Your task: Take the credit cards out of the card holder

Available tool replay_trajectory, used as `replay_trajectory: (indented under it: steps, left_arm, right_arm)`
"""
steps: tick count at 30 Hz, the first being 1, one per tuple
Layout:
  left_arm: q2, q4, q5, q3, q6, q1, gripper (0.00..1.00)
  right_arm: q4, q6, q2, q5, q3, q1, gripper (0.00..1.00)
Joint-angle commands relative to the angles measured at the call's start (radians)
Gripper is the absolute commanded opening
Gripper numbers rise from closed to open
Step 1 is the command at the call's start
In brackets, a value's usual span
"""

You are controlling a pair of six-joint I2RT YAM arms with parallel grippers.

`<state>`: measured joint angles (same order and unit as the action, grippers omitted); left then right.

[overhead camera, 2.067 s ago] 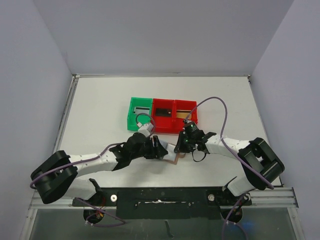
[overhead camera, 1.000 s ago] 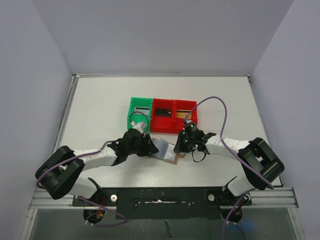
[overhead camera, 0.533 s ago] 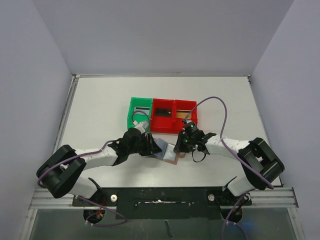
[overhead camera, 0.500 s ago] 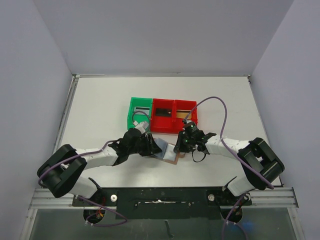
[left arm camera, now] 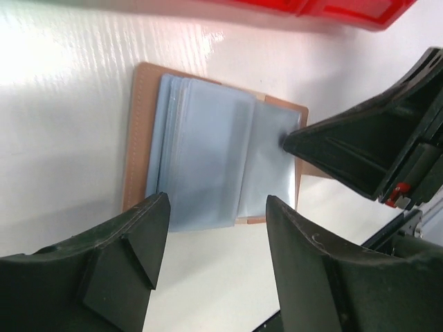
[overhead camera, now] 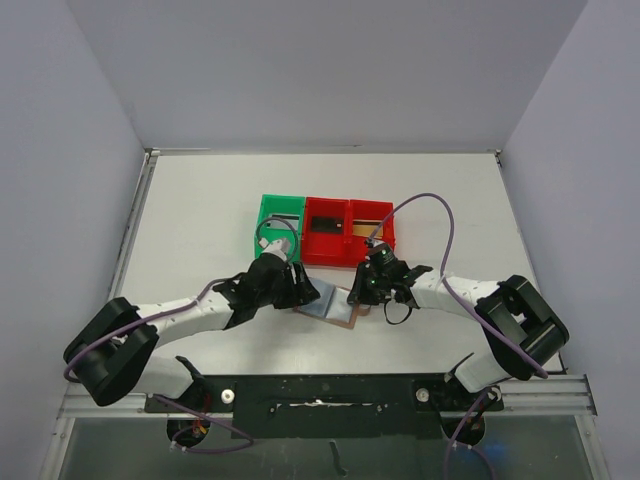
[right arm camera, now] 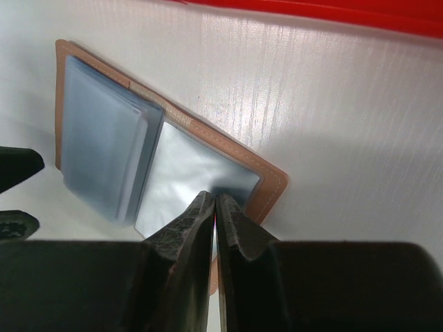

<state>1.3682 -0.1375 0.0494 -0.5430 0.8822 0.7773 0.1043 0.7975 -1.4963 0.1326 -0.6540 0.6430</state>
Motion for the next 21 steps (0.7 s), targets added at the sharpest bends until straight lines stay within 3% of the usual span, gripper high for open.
replay_trajectory:
  steps: [1, 13, 21]
  left_arm:
    - [-0.037, 0.08, -0.094, -0.068, -0.033, 0.0, 0.57]
    - [0.088, 0.016, 0.008, -0.099, -0.049, 0.019, 0.52]
    - [0.095, 0.05, -0.044, -0.137, -0.046, 0.071, 0.49]
  right_arm:
    - [-0.015, 0.0, 0.003, -0.011, 0.012, 0.007, 0.09]
    - [-0.02, 0.003, 0.0, -0.011, 0.014, 0.007, 0.09]
    - [-0.023, 0.005, 0.002, -0.01, 0.019, 0.007, 0.09]
